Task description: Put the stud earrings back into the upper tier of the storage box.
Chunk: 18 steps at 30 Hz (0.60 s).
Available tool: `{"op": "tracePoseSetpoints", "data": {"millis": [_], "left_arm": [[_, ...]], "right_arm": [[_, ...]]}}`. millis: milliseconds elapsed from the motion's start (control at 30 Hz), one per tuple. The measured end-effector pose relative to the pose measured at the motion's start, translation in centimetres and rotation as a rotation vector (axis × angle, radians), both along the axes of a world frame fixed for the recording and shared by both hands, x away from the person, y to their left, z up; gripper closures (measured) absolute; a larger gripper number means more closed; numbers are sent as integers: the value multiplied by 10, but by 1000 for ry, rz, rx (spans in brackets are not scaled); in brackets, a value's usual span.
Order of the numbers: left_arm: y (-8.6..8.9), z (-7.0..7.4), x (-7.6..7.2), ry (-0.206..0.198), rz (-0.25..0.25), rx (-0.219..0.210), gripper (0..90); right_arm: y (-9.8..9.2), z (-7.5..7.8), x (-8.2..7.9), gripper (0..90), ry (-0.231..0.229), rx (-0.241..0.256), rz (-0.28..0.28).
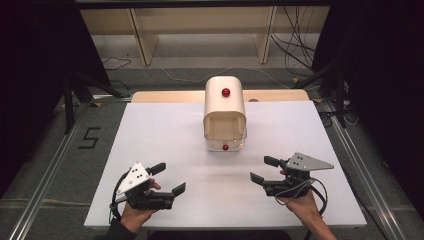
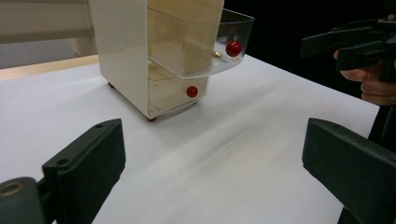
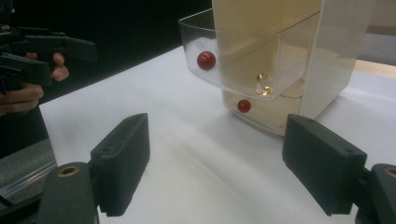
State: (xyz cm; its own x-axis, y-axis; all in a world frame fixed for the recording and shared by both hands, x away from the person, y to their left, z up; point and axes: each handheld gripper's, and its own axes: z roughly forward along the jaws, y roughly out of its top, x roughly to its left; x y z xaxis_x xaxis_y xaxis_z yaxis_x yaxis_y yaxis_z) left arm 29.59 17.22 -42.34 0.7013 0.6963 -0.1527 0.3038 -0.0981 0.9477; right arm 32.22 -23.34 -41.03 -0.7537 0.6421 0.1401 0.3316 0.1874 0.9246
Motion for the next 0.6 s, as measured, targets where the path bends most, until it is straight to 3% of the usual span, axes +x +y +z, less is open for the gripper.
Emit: {"op": "tracePoseSetpoints", "data": {"millis": [600], "left_arm": [[0, 0, 0, 1, -1, 3, 56]], "right_arm": [[-9, -9, -8, 233, -7, -1, -33]]}}
